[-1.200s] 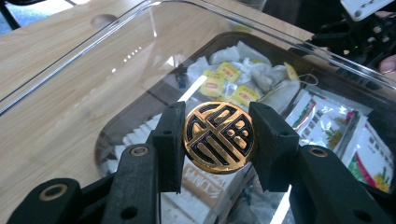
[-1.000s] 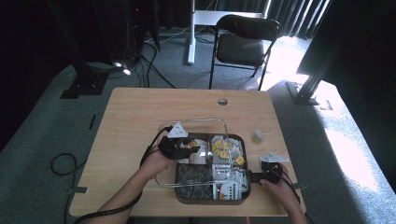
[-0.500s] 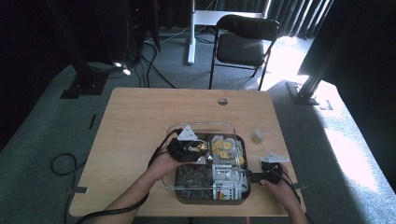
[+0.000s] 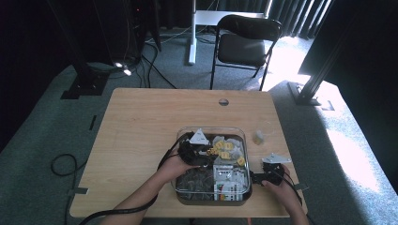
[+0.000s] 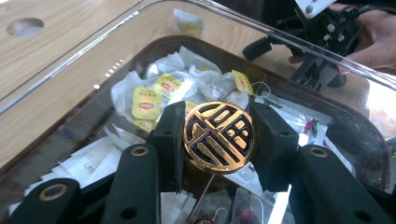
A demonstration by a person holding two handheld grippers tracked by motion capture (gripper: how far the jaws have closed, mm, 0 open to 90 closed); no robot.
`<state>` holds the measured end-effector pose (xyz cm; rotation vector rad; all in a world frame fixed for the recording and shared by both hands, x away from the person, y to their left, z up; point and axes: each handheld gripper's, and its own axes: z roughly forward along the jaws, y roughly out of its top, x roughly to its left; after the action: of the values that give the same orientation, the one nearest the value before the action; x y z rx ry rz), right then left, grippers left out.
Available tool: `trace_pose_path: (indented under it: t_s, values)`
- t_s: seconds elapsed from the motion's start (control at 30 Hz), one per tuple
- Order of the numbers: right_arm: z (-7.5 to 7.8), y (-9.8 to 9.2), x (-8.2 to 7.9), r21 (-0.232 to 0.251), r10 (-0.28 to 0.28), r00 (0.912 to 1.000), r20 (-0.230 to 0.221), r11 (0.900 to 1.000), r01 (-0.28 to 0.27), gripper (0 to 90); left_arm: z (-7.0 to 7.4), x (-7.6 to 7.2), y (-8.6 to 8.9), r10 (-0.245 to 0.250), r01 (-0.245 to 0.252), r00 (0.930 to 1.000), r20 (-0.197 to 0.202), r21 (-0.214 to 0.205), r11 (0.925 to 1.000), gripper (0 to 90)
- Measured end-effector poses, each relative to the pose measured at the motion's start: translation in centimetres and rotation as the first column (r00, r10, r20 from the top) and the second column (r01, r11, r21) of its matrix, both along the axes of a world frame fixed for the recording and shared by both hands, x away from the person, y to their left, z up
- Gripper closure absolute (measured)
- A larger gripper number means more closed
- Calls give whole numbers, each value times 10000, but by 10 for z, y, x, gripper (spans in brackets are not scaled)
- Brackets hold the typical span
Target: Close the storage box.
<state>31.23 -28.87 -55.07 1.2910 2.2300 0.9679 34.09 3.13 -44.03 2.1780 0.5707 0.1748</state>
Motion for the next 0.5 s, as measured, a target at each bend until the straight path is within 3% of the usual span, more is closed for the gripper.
trace_pose_path:
  t_s: [0.5]
  values:
    - [0,0,0,12,-1,10000,-3,10000,1,125,-14,2,-10,-59,62,9996,-286,99,9999,589]
